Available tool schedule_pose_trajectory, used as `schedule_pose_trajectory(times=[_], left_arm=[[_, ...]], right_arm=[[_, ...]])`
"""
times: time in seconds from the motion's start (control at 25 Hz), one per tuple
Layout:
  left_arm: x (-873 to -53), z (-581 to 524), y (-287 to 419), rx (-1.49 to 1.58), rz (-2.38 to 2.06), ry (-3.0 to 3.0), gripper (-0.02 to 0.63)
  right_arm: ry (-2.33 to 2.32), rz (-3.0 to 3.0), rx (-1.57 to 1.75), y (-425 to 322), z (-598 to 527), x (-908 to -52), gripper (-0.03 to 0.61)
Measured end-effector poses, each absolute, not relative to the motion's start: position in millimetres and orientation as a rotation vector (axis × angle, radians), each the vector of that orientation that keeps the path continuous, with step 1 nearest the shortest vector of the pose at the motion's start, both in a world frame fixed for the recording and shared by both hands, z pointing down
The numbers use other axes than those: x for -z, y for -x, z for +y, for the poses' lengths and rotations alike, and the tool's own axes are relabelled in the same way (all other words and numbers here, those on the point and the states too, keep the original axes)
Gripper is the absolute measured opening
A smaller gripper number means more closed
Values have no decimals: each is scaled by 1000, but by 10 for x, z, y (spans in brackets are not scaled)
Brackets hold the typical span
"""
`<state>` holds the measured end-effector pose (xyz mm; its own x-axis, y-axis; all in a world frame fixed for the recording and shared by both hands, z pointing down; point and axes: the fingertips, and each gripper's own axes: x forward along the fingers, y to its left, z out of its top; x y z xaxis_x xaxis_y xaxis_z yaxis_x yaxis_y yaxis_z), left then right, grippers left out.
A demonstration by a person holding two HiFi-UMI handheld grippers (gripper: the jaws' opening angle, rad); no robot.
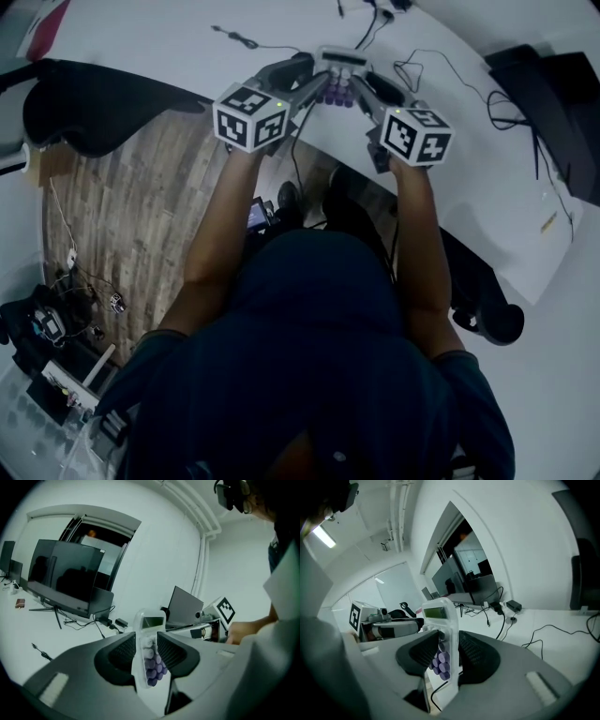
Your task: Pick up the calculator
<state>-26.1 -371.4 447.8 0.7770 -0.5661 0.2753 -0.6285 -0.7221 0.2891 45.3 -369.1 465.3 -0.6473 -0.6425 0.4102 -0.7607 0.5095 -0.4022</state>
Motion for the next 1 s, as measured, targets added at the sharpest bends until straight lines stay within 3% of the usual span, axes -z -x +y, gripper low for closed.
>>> schedule_pose_trajectory(times=[1.0], left_arm=[[-3080,-3363,177,-21,-916,-2935,129]], right_arm=[[-1290,-2706,-358,-553,-3423,-3167,143]])
